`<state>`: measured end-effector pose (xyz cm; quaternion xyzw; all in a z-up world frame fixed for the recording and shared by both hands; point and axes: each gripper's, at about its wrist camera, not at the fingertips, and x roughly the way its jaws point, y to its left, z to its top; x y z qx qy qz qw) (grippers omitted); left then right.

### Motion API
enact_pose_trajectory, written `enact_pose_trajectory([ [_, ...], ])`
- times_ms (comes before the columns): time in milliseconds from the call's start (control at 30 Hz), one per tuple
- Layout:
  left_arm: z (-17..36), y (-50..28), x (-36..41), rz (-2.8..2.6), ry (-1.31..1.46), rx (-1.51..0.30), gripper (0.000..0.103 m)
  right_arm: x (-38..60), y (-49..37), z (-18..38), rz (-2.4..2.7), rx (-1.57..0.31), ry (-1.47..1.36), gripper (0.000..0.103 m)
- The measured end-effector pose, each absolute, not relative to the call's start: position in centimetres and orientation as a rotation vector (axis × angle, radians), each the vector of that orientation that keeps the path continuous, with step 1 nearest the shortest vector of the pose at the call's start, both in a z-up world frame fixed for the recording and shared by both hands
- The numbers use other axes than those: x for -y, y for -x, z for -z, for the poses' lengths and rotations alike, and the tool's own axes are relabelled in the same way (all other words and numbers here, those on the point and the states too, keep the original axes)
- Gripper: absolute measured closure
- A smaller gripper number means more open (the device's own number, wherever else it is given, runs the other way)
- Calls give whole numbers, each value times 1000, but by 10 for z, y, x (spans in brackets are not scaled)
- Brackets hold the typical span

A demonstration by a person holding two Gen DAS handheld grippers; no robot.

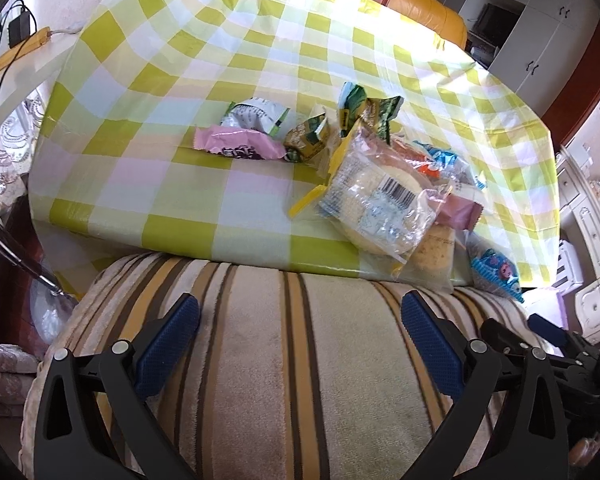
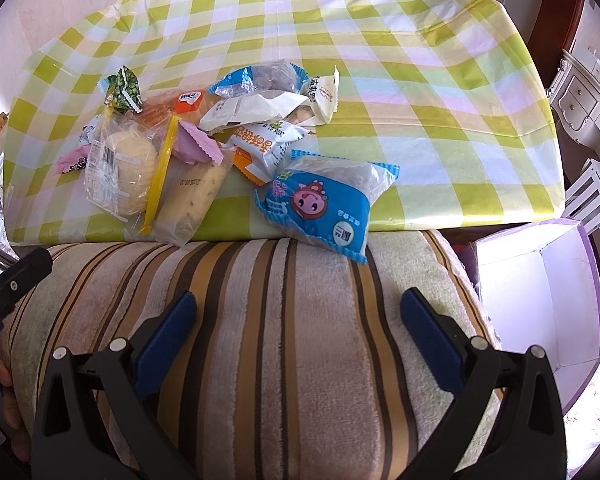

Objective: Organize snacks
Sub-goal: 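Grasp the blue pig-print pastry bag with the right tool while the left tool grasps the green chip packet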

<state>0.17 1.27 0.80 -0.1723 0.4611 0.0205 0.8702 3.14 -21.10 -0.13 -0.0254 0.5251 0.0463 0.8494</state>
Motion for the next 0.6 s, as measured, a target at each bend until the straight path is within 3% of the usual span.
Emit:
enact_pose_trajectory([
  [200, -8, -24, -13, 69, 533, -952, 9, 220, -47, 1, -190, -1191, 32, 1],
  [433, -4, -48, -17, 80, 708, -929, 16, 225, -63, -9, -244, -1119, 111, 1],
  [600, -24, -77, -19, 41, 613, -849, 16, 221, -73, -13, -229, -1066, 192, 1],
])
